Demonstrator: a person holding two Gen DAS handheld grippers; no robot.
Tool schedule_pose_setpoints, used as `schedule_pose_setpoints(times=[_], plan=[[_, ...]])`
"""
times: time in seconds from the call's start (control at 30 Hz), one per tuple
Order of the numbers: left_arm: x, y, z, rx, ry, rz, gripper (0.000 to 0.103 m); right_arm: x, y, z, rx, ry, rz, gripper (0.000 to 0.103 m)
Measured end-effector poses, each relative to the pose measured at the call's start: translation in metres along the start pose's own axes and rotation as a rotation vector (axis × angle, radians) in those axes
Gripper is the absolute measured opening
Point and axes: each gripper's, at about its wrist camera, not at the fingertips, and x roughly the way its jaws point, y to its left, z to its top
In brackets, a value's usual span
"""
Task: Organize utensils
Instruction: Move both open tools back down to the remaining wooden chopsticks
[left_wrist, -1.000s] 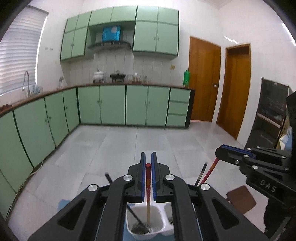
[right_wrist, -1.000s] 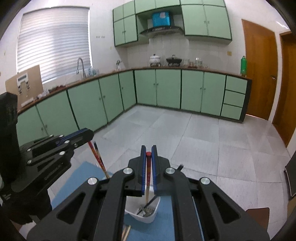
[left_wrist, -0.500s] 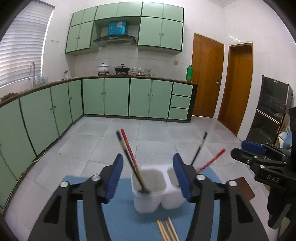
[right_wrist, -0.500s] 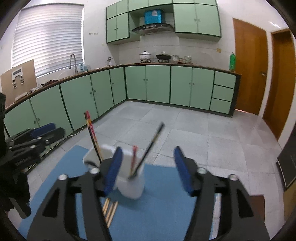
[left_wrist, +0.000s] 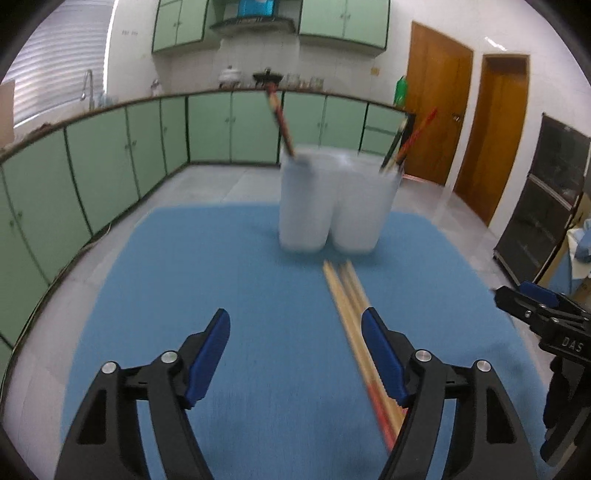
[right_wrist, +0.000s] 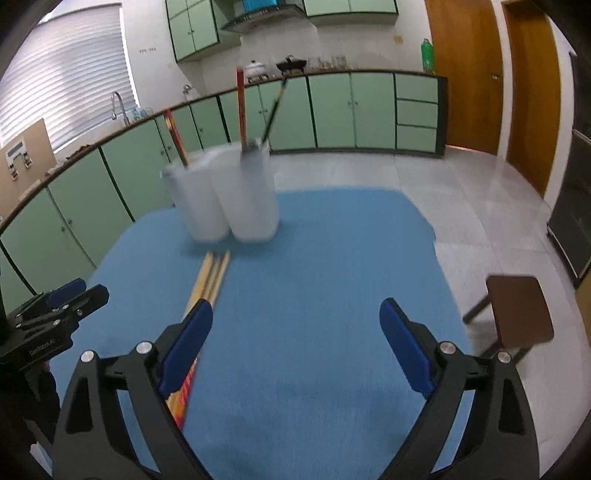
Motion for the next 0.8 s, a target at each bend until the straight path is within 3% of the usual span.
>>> schedule_pose_setpoints(times=[0.27, 0.67, 0.8], plan=[[0.006, 0.011, -0.04, -0.025, 0.072, 0.024, 0.072, 0.005, 0.005, -0.046, -0.02, 0.059, -0.016, 0.089], [0.003, 0.014, -0.07, -0.022, 0.139, 0.05, 0.076, 0.006, 0.036, -0.076, -0.101, 0.122, 0.022, 0.089], [0.001, 0.019, -0.07, -0.024, 0.144, 0.056, 0.078, 0.008, 0.048, -0.08, -0.122, 0.144, 0.026, 0.083]])
